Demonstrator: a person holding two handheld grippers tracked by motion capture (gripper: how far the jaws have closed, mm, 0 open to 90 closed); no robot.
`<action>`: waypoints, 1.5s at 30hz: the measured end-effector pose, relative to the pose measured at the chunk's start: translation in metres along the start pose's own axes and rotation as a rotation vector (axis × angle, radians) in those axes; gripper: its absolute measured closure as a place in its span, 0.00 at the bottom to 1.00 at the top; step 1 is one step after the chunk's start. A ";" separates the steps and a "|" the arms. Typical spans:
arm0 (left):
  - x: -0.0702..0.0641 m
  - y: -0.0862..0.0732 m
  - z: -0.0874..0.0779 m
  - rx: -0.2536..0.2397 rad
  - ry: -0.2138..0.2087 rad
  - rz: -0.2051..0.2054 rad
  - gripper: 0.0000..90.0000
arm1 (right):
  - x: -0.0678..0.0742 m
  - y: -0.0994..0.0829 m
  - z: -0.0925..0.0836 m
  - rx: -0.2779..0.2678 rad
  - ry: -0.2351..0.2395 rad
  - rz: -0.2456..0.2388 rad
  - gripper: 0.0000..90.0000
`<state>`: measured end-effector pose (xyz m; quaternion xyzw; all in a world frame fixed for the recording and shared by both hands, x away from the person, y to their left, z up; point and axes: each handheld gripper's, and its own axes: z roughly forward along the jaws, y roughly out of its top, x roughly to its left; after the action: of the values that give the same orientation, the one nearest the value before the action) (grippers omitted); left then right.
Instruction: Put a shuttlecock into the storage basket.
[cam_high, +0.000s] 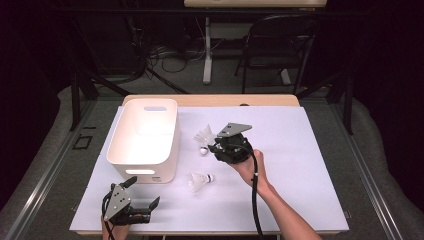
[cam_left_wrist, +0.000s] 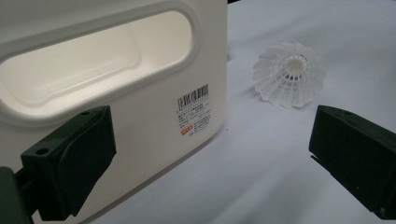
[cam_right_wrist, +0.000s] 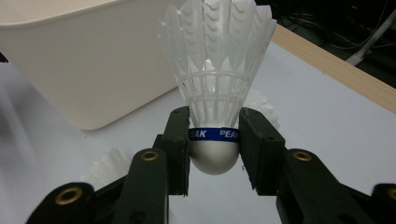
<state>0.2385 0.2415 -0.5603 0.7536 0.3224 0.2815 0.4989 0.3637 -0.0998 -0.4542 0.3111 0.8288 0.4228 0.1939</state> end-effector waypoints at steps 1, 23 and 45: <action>0.000 0.000 0.000 0.001 0.000 0.001 0.00 | 0.000 0.001 0.000 0.000 0.003 0.002 0.72; 0.000 0.000 0.000 0.003 -0.002 0.004 0.00 | 0.000 0.021 0.004 0.000 0.034 -0.016 0.72; 0.000 0.000 0.001 0.003 -0.004 0.006 0.00 | 0.002 0.039 0.008 -0.007 0.047 -0.032 0.72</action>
<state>0.2389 0.2409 -0.5607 0.7560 0.3195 0.2807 0.4976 0.3805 -0.0766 -0.4267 0.2869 0.8366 0.4296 0.1821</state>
